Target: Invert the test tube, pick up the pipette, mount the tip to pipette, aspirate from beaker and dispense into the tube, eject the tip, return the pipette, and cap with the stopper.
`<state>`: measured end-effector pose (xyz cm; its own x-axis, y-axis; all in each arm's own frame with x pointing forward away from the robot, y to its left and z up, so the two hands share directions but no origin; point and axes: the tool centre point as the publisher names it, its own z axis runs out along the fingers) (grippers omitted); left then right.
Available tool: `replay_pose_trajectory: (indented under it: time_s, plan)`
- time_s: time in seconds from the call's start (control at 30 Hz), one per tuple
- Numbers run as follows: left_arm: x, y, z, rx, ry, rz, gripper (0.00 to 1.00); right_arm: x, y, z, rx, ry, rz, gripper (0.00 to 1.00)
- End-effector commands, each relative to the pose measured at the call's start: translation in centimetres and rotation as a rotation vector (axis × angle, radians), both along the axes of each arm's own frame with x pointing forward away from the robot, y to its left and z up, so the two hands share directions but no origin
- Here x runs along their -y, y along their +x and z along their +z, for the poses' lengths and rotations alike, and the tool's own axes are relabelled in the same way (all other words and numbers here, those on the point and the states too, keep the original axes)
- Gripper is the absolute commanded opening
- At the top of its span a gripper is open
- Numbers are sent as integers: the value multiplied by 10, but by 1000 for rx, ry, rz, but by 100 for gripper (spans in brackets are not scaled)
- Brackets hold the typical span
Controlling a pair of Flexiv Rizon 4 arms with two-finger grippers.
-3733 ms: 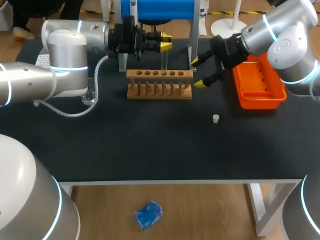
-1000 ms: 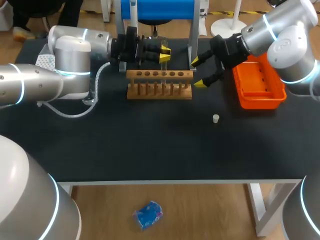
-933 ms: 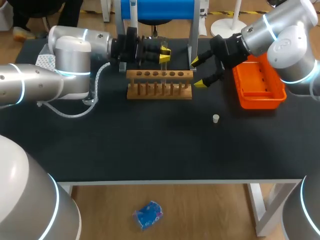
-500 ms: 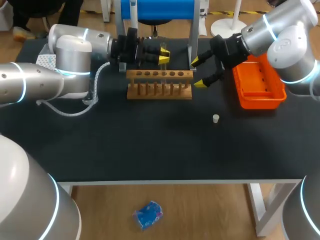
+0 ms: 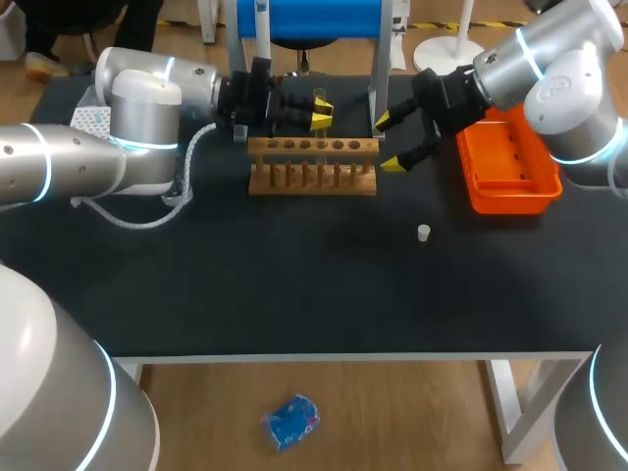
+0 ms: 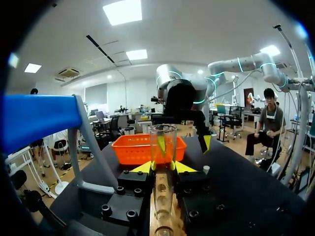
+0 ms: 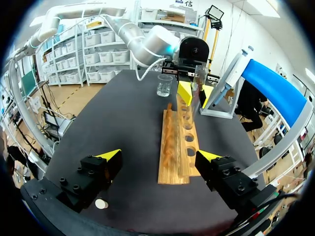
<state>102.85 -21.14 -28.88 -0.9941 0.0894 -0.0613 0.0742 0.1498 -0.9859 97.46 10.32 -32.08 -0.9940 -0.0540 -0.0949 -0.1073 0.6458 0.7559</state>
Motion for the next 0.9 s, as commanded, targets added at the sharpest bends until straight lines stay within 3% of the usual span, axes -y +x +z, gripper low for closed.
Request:
replay_pose_trajectory:
  time_s: [0.03, 0.1, 0.13, 0.17, 0.5, 0.9]
  plan:
    - [-1, 1, -2, -5, 9, -6, 0, 0, 0, 0, 0, 0, 1, 100]
    - [-1, 0, -3, -8, 17, -8, 0, 0, 0, 0, 0, 0, 1, 100]
    - [-1, 0, -3, -8, 17, -3, 58, 0, 0, 0, 0, 0, 1, 100]
    - [-2, 1, -2, -6, 17, -1, 100, 0, 0, 0, 0, 0, 1, 100]
    - [-17, 0, 8, 0, 40, 48, 100, 0, 0, 0, 0, 0, 1, 100]
    - [-67, -3, 23, 10, 127, 154, 100, 0, 0, 0, 0, 0, 1, 100]
